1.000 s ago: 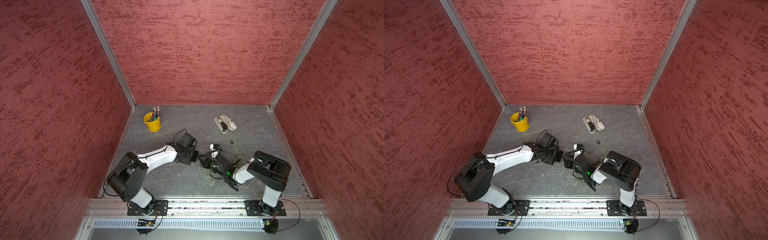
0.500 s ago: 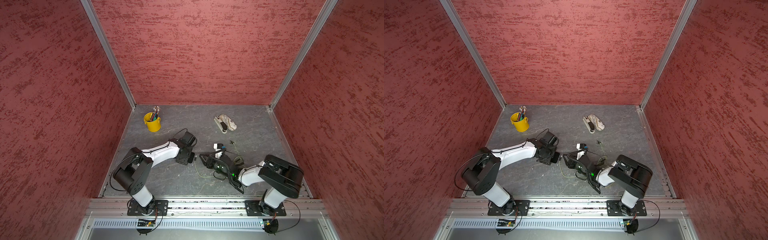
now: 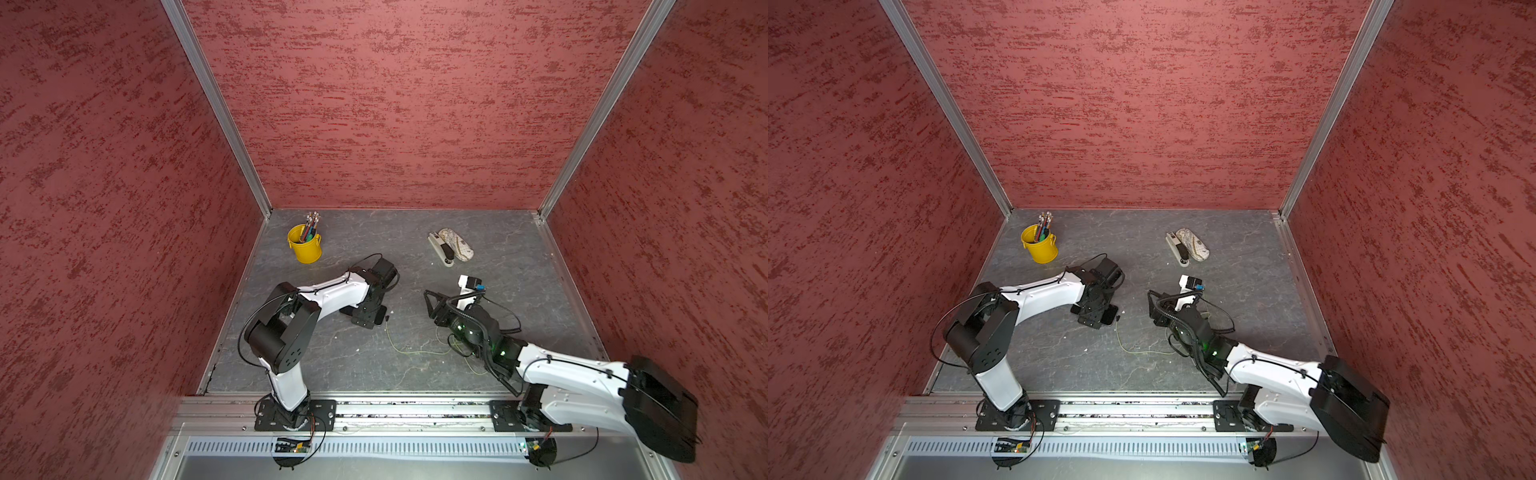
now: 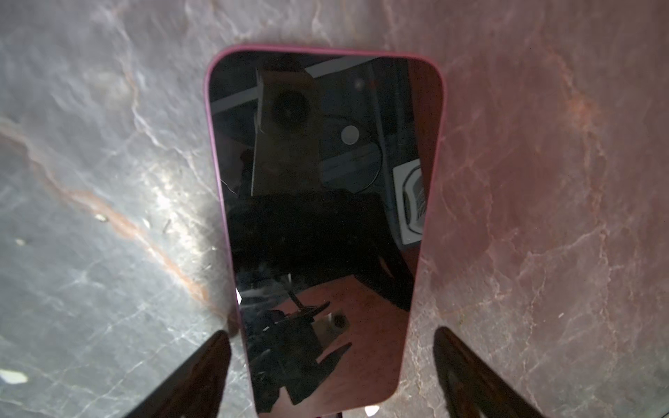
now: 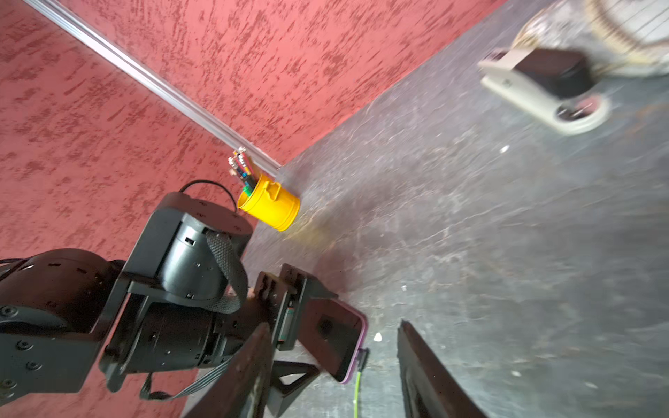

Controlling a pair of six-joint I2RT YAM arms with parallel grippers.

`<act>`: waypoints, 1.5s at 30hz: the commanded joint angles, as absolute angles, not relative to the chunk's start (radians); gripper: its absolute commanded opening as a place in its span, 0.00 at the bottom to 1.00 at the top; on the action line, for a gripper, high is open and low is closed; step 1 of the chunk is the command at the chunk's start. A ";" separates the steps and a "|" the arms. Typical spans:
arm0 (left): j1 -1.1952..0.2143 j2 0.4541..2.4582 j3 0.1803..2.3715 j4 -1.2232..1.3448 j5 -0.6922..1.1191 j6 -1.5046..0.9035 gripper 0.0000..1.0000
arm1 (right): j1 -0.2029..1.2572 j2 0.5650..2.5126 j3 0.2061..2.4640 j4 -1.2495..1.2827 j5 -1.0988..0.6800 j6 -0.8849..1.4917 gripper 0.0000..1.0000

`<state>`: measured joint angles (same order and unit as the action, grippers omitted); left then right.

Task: Plug wired earphones into phones
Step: Place the phone at the center of the board, then reset both arms

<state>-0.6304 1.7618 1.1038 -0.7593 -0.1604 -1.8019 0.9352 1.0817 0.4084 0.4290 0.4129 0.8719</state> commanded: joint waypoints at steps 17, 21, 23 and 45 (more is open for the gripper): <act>-0.409 1.126 0.825 -0.458 -0.318 -0.832 1.00 | 0.932 0.715 0.278 0.785 0.991 -0.093 0.99; -0.292 1.069 0.724 -0.401 -0.404 -0.818 1.00 | 0.843 0.748 0.106 1.262 0.955 -0.350 0.98; -0.284 1.057 0.668 -0.300 -0.469 -0.769 1.00 | 0.748 0.771 0.096 1.243 0.919 -0.340 0.98; -0.162 1.152 0.391 0.402 -0.257 -0.023 1.00 | 0.200 1.310 -0.010 1.567 0.619 -0.042 0.98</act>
